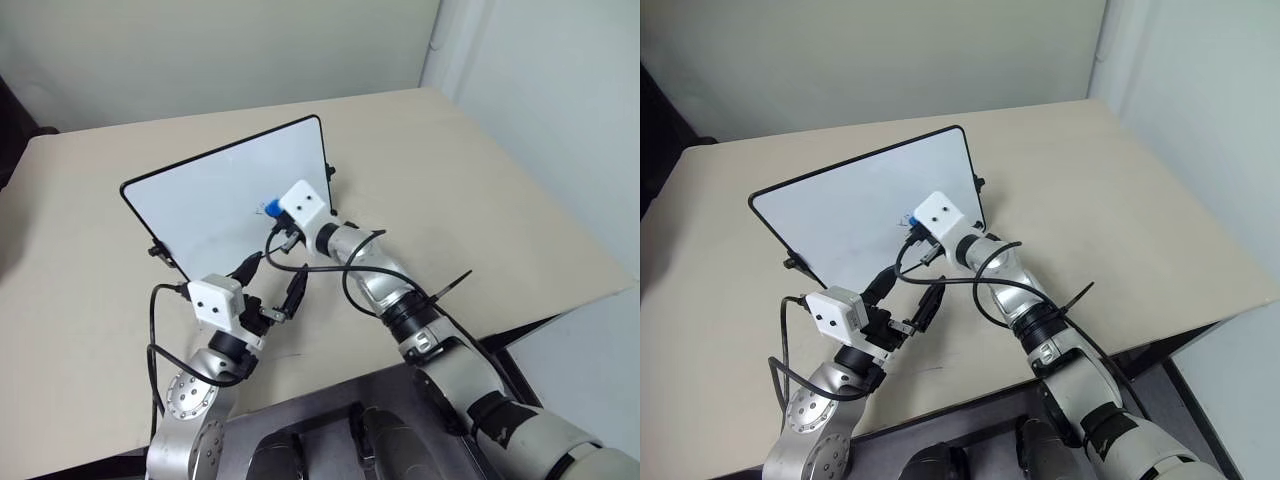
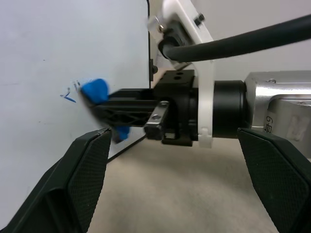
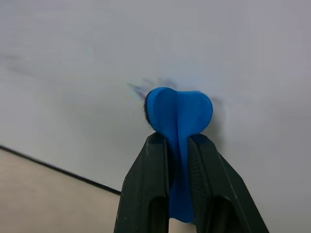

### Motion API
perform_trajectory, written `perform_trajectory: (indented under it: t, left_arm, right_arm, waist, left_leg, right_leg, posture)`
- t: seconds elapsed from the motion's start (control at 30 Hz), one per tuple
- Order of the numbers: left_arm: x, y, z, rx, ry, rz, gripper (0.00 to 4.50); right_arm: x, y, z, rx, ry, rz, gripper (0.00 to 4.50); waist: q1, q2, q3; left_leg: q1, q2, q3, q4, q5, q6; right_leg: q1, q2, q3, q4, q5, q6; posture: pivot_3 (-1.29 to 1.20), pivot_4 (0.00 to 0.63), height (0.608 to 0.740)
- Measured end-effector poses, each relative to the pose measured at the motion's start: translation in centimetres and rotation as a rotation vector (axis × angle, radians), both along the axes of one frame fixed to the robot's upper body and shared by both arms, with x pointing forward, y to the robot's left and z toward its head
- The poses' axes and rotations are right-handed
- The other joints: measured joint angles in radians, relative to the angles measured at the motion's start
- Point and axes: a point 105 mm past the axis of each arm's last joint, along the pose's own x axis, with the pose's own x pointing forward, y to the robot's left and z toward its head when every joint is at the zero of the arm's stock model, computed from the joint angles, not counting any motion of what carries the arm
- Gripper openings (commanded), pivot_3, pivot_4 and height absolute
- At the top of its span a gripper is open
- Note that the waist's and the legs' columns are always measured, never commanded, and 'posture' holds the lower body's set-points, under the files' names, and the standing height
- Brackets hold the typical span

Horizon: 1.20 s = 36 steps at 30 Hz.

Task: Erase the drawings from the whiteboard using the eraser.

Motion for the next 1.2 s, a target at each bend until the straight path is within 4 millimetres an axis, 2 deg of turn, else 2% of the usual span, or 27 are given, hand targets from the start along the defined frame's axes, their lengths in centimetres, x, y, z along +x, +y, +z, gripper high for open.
perform_trajectory:
  t: [0.17, 0.33, 0.5, 0.8, 1.2]
  left_arm:
    - [0.0, -0.1, 0.0, 0.001, 0.001, -0.003, 4.50]
    - [-0.1, -0.2, -0.3, 0.009, 0.008, -0.003, 4.50]
    - [-0.2, -0.3, -0.4, 0.013, 0.010, -0.004, 4.50]
    - [-0.2, -0.3, -0.4, 0.013, 0.012, -0.004, 4.50]
    - [-0.2, -0.4, -0.4, 0.013, 0.012, -0.006, 4.50]
  right_arm:
    - [-1.3, 1.2, 0.7, -0.011, -0.050, 0.081, 0.37]
    - [-1.2, 1.2, 0.5, -0.016, -0.044, 0.075, 0.37]
    - [-0.4, 0.7, 0.1, -0.015, -0.030, 0.016, 0.37]
    - [2.3, -1.8, 0.1, 0.050, -0.007, -0.175, 0.37]
    - [2.8, -2.4, 0.2, 0.068, -0.008, -0.217, 0.37]
  waist:
    - [0.009, -0.001, -0.001]
    - [0.014, -0.001, -0.001]
    - [0.015, -0.002, -0.001]
    - [0.017, -0.002, -0.001]
    - [0.017, -0.002, -0.001]
  left_leg:
    - [0.000, 0.000, 0.000, 0.001, -0.001, 0.000]
    - [0.000, 0.000, 0.000, 0.000, -0.002, 0.000]
    - [0.000, 0.000, 0.000, 0.001, -0.002, 0.000]
    - [0.000, 0.000, 0.000, 0.011, 0.001, 0.004]
    - [0.001, 0.000, 0.000, 0.015, -0.005, 0.002]
  right_leg:
    - [0.001, -0.001, 0.000, 0.000, 0.000, -0.001]
    - [0.001, -0.001, 0.000, 0.000, 0.002, -0.004]
    - [0.001, -0.001, 0.000, 0.000, 0.002, -0.003]
    - [0.003, -0.001, 0.000, 0.000, 0.004, 0.000]
    - [0.001, -0.001, 0.000, -0.001, 0.007, 0.003]
  posture:
    - [0.00, 0.150, 0.735]
    - [0.00, 0.150, 0.735]
    - [0.00, 0.150, 0.735]
    - [0.00, 0.150, 0.735]
    - [0.00, 0.150, 0.735]
